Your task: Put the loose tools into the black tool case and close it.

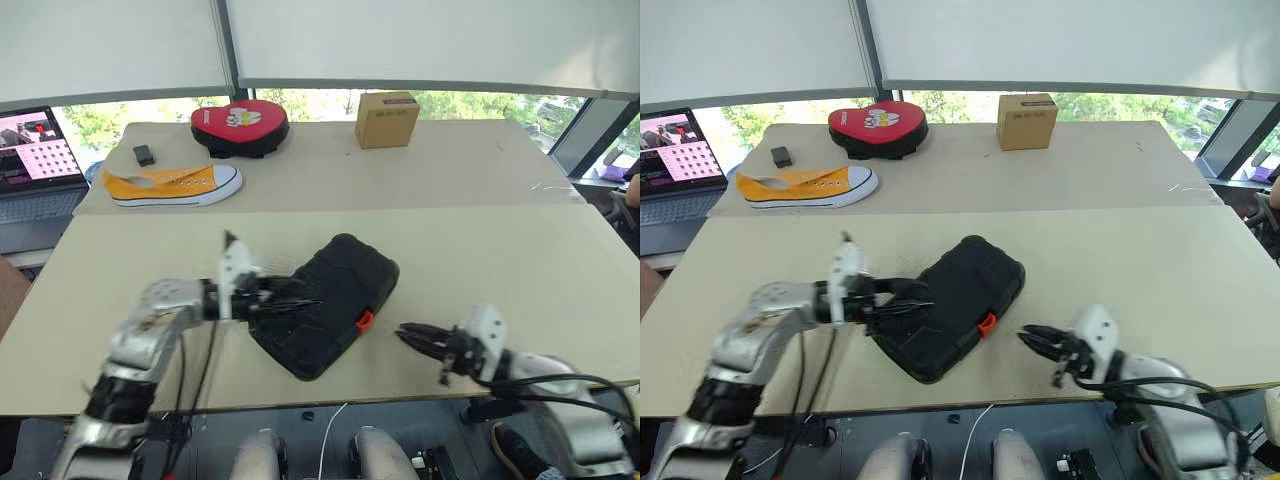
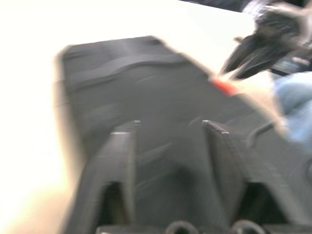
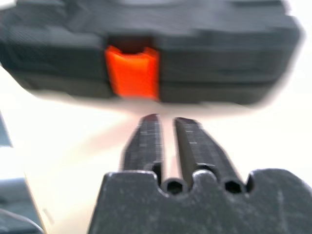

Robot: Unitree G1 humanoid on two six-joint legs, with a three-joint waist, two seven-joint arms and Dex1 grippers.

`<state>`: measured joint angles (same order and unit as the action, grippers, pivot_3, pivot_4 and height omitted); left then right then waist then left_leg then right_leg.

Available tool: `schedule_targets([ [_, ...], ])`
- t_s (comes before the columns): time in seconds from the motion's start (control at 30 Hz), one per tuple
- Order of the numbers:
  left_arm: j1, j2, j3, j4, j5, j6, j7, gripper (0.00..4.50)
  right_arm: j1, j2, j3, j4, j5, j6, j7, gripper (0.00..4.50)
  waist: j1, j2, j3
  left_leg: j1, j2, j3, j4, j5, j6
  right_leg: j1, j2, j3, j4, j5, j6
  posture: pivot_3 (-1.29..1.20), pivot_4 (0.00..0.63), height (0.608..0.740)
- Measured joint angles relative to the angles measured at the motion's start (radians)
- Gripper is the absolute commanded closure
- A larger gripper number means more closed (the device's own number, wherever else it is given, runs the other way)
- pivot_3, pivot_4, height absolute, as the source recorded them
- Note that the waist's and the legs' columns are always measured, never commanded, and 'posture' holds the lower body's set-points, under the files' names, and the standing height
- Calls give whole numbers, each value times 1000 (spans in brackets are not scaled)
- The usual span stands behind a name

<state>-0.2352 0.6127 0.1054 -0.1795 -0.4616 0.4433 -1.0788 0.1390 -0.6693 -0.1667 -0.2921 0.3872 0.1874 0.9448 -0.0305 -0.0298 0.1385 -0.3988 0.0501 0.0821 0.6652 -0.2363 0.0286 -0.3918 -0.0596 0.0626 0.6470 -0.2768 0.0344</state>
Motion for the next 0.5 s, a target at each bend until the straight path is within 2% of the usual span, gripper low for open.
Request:
schedule_targets([
  [0.1, 157, 100, 143, -45, -15, 21, 19, 0, -14, -80, -98, 116, 0, -76, 53, 1361, 1, -2, 2, 0, 0, 2, -1, -1, 1, 0, -1, 1, -2, 0, 1, 0, 150, 740],
  [0.17, 286, 142, 237, -46, -11, 17, 18, 0, -42, -116, -155, 219, -3, -140, 80, 605, 2, -2, 2, 1, 0, 3, -2, -1, 1, 0, -2, 1, -4, 0, 0, 0, 150, 740],
  [0.23, 361, 129, 294, -42, -2, -33, 35, 0, -77, -131, -170, 313, -16, -224, 110, 78, 10, -3, 3, 1, 1, 3, -3, -1, 0, 0, -2, 1, -4, 0, 0, 0, 150, 740],
  [0.37, 471, 103, 342, -30, 63, -164, 82, 0, -180, -128, -147, 485, -37, -435, 211, 78, 20, -3, 4, 1, 1, 4, -3, -1, 0, 0, -3, 1, -5, 0, 0, 0, 150, 740],
  [0.5, 506, 80, 354, -17, 85, -235, 115, 0, -267, -127, -116, 589, -40, -452, 237, 78, 22, -3, 4, 0, 0, 4, -4, -1, 0, -1, -11, -2, -4, 0, -1, 0, 150, 740],
])
